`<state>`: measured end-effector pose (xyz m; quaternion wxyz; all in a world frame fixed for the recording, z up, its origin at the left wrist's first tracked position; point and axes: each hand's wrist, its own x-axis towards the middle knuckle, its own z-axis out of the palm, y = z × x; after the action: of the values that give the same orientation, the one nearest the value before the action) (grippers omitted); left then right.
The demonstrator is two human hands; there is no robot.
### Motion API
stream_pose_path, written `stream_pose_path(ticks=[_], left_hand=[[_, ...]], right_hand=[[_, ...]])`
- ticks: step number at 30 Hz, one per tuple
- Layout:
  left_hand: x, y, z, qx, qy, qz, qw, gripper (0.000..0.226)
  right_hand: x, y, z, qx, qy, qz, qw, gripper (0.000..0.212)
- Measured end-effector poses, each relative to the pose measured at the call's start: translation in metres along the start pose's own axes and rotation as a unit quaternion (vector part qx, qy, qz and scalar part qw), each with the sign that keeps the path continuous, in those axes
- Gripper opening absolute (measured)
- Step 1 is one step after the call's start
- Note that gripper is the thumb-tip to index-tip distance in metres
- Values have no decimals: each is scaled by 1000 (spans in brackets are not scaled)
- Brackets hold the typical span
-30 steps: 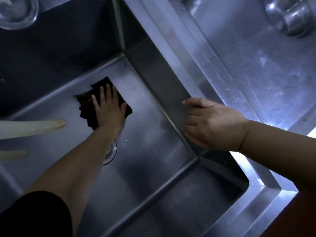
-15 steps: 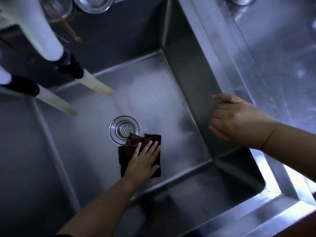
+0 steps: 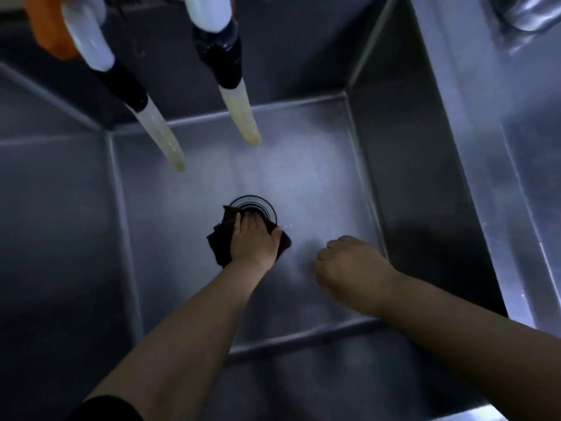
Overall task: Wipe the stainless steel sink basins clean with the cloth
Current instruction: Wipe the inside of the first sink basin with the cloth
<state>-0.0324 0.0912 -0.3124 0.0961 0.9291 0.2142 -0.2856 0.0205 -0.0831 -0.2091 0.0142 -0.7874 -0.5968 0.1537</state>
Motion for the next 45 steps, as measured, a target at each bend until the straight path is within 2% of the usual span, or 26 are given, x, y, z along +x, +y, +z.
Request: stream_pose_path(ticks=[3, 5, 6, 7, 9, 11, 14, 16, 17, 19, 21, 24, 25, 29, 35, 38, 41, 45], left_hand=[[-11, -21, 0, -4, 18, 81, 997, 57], [-21, -41, -2, -23, 94, 128, 987, 50], [-26, -50, -4, -24, 127, 126, 984, 50], [-29, -60, -6, -16, 132, 106, 985, 54], [-31, -79, -4, -1, 84, 66, 994, 70], [-34, -89, -1, -18, 66, 79, 995, 65], [-46, -91, 8, -90, 117, 117, 982, 42], [-57, -92, 9, -156, 138, 103, 973, 32], [-59, -94, 8, -176, 151, 76, 970, 34], [-57, -103, 8, -149, 181, 16, 972, 51], [-53, -112, 8, -108, 125, -11, 986, 70], [-43, -119, 18, -101, 2, 18, 995, 81], [-41, -120, 21, -115, -16, 27, 993, 84], [-35, -126, 29, -143, -29, 39, 989, 99], [-36, -126, 27, -140, -41, 45, 988, 113], [-37, -125, 22, -132, -49, 52, 989, 117], [-35, -124, 22, -129, -53, 40, 989, 115], [-35, -125, 22, -136, -58, 35, 988, 117]], right_hand=[[22, -20, 23, 69, -30, 26, 997, 29], [44, -28, 36, 117, -18, 48, 992, 21], [55, -32, 42, 141, -3, 65, 988, 17], [69, -36, 46, 166, 8, 86, 982, 22], [94, -45, 49, 193, -29, 133, 972, 40], [114, -55, 48, 164, -78, 180, 967, 49], [134, -62, 55, 113, -142, 212, 960, 53], [143, -63, 60, 127, -181, 227, 949, 58], [147, -63, 63, 136, -194, 237, 942, 62], [157, -64, 69, 144, -206, 251, 935, 68], [167, -68, 75, 152, -206, 262, 930, 73], [173, -74, 85, 186, -158, 297, 923, 78], [172, -75, 89, 188, -132, 303, 925, 75], [164, -69, 94, 156, -98, 283, 941, 64], [161, -50, 77, 98, -143, 200, 964, 61], [161, -45, 65, -1, -182, 125, 975, 66], [165, -45, 58, -121, -212, 54, 968, 74], [165, -50, 60, -152, -238, 67, 957, 76]])
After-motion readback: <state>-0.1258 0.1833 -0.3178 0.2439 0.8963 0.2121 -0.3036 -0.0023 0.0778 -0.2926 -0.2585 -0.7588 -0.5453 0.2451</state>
